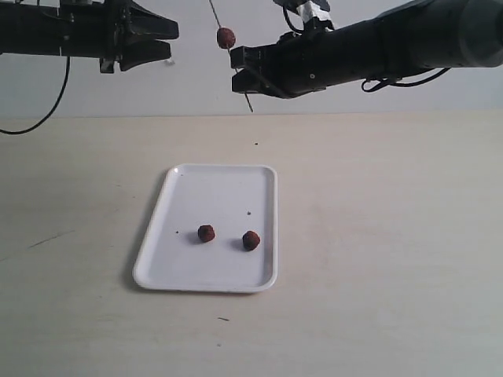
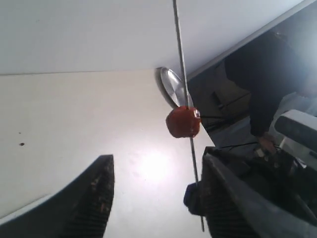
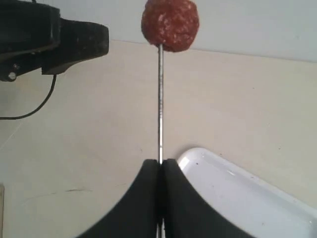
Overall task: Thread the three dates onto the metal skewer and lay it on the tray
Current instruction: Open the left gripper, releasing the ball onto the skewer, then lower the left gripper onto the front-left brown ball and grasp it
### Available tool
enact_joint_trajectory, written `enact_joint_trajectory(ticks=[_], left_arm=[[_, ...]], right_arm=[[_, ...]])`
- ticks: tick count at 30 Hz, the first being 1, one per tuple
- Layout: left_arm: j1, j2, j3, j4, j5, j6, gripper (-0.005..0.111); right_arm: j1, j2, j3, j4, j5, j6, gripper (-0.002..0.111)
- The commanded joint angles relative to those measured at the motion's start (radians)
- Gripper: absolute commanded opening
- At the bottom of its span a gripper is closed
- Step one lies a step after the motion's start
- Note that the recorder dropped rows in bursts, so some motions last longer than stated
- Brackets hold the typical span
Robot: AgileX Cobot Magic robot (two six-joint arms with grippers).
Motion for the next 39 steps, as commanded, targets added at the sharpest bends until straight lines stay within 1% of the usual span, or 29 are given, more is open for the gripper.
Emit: enact_joint_trajectory(ticks=[1,6,9,12,15,18,22,24,26,27,29,31,35,39], left_arm=[[0.015,-0.010,0.000,0.045,0.057,0.053,0.052],[0.013,-0.010,0.000,0.123,0.057,0.102,0.052],[-0.009,-0.012,0.000,0.182,0.057,0.146,0.052],[-0.048,-0.020,0.000,0.348,0.057,0.158,0.052],[-0.106,-0.025,0.000,0.535,0.057,0.140,0.052],[-0.174,-0.025,0.000,0.666,0.057,0.124,0.052],[-0.280,-0.025,0.000,0.890,0.057,0.118,0.052],[-0.321,-0.025,0.000,1.002,0.057,0.053,0.052],[-0.358,-0.025,0.000,1.116,0.057,-0.050,0.052],[-0.370,-0.025,0.000,1.148,0.057,-0.086,0.052],[-0.394,-0.025,0.000,1.188,0.057,-0.154,0.052],[-0.414,-0.027,0.000,1.189,0.057,-0.189,0.052],[-0.464,-0.029,0.000,1.200,0.057,-0.213,0.052],[-0.517,-0.029,0.000,1.272,0.057,-0.252,0.052]], right_arm=[[0.002,-0.046,-0.007,-0.081,-0.002,-0.012,0.000],[0.000,-0.105,-0.007,-0.276,-0.018,0.148,0.000],[0.000,-0.134,-0.007,-0.445,-0.024,0.285,0.000],[0.000,-0.151,0.012,-0.568,-0.024,0.393,0.000],[-0.002,-0.153,0.038,-0.680,-0.004,0.484,0.000],[-0.002,-0.153,0.068,-0.771,0.003,0.537,0.000],[-0.011,-0.153,0.115,-0.799,-0.007,0.537,0.000],[-0.023,-0.153,0.135,-0.806,-0.017,0.537,0.000],[-0.043,-0.153,0.148,-0.804,-0.020,0.537,0.000],[-0.052,-0.153,0.152,-0.804,-0.020,0.537,0.000],[-0.072,-0.153,0.159,-0.804,-0.020,0.537,0.000],[-0.085,-0.153,0.164,-0.804,-0.016,0.537,0.000],[-0.092,-0.151,0.182,-0.807,-0.022,0.534,0.000],[-0.092,-0.145,0.213,-0.808,-0.056,0.514,0.000]])
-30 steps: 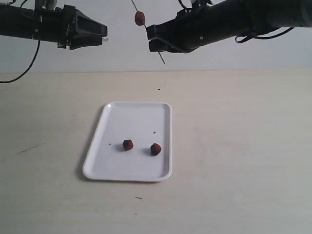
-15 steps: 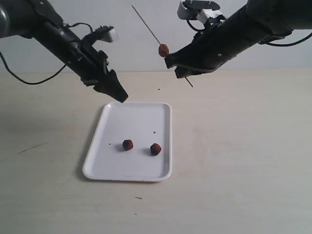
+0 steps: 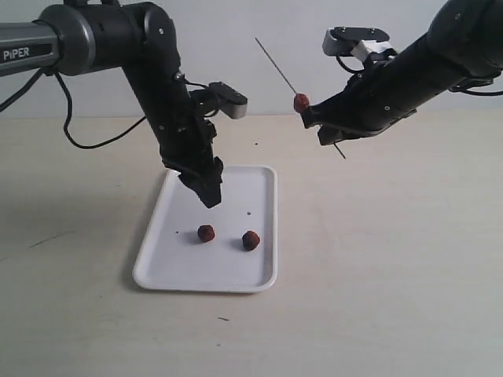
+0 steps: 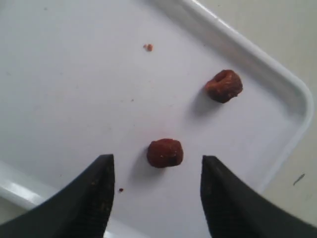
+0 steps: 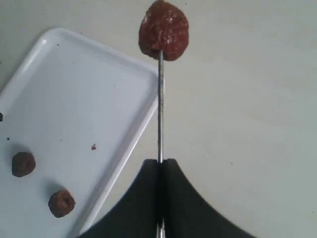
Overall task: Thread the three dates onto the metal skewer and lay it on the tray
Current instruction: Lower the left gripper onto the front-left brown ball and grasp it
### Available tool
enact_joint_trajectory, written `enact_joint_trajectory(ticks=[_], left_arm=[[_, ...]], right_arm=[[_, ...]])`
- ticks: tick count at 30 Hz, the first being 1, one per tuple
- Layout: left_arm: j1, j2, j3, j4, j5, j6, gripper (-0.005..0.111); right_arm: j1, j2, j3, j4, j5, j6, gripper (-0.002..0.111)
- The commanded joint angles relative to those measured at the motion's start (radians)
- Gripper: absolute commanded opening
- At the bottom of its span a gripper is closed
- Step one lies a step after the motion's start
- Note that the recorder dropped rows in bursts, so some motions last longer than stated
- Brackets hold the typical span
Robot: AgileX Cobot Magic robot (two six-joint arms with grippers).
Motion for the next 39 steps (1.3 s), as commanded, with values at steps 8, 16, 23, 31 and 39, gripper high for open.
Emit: enact_joint_trajectory(ticks=[8,16,23,31,39], left_arm=[[-0.100,-0.016,0.004,0.107,0.000,-0.150,0.052],[-0.066,-0.040,0.131,0.107,-0.074,-0.231,0.052],[-0.066,-0.069,0.225,0.107,-0.242,-0.218,0.052],[-0.066,-0.029,0.227,0.111,-0.263,-0.214,0.052],[-0.066,-0.015,0.227,0.137,-0.272,-0.217,0.052]], right_arm=[[-0.004,0.005,0.037,-0.010,-0.088,-0.019,0.000],[-0.004,0.005,0.037,-0.010,-0.082,-0.019,0.000],[-0.004,0.005,0.037,-0.010,-0.087,-0.019,0.000],[-0.004,0.005,0.037,-0.010,-0.087,-0.019,0.000],[-0.004,0.005,0.037,-0.010,-0.087,-0.019,0.000]])
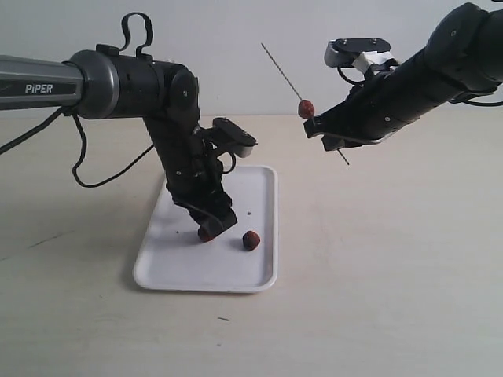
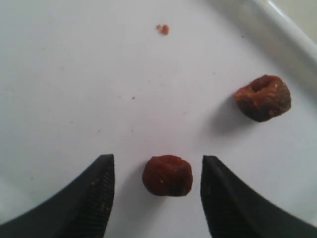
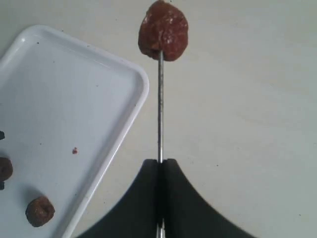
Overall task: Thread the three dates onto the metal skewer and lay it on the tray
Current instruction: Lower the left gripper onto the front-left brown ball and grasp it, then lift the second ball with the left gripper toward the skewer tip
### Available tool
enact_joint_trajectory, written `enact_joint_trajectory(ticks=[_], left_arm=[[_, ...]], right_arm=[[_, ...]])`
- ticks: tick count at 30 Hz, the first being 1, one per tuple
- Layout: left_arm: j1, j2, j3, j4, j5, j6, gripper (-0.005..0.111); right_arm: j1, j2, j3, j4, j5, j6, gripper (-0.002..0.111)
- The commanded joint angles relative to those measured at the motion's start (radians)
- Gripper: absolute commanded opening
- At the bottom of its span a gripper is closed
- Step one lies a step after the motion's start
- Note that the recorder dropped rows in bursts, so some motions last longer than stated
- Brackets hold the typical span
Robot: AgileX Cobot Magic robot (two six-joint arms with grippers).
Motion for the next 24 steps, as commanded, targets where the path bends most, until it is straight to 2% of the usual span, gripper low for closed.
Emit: enact_joint_trajectory(ticks=[1,21,24], left_arm=[[0.000,0.009,0.003,0.009,-0.007,-0.003,0.052],[0.000,0.055,0.023,0.007,-0.021,-0.001,0.052],[0.000,0.059,0.023,0.007,-0.021,-0.001,0.048]], right_arm=[[-0.004,-0.003,0.002,0.000,-0.015,-0.009,0.000],[-0.004,-0.003,0.002,0.000,-0.017,-0.009,0.000],[-0.004,-0.003,0.002,0.000,-0.017,-0.009,0.000]])
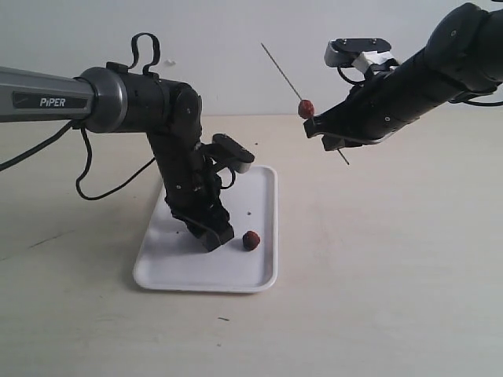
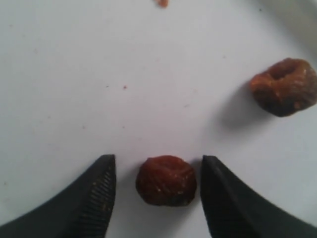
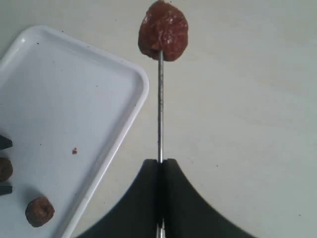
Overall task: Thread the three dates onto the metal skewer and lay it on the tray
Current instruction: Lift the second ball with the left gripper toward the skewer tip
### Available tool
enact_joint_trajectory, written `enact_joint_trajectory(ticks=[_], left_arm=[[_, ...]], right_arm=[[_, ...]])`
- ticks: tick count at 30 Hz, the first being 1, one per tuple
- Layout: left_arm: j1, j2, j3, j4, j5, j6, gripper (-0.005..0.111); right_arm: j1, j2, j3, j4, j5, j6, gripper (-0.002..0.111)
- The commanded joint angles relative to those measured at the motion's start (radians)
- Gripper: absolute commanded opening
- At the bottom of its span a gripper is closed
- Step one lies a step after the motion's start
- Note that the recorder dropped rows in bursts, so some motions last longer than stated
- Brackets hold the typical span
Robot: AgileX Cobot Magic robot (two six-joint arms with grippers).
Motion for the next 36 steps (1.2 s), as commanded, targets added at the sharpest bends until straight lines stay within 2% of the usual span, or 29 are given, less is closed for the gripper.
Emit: enact_joint_trajectory(ticks=[1,5,16,21,26,29,32,36], left_arm=[[0.000,0.017,0.004,0.001,-0.010,-0.001,0.044],[0.000,0.017,0.004,0.001,-0.008,-0.001,0.031],[0.000,-0.012,0.004,-0.010,-0.020,-0.001,0.031],[0.013,-0.070,0.004,-0.053,-0.071,-0.005,0.031],[0.073,-0.131,0.004,-0.221,-0.123,0.032,0.031],[0.129,-0.152,0.004,-0.374,-0.129,0.078,0.031],[0.200,-0.162,0.004,-0.571,-0.129,0.157,0.031],[0.311,-0.157,0.004,-0.933,-0.093,0.324,0.031]], right_arm=[[-0.004,-0.003,0.002,0.000,-0.014,-0.009,0.000],[-0.004,-0.003,0.002,0.000,-0.014,-0.009,0.000],[-0.004,-0.003,0.002,0.000,-0.015,-0.009,0.000],[-0.004,-0.003,0.002,0.000,-0.004,-0.009,0.000],[-0.004,-0.003,0.002,0.000,0.006,-0.009,0.000],[-0.004,-0.003,0.002,0.000,0.016,-0.009,0.000],[-0.004,-0.003,0.002,0.000,0.020,-0.009,0.000],[-0.004,-0.003,0.002,0.000,0.062,-0.016,0.000]])
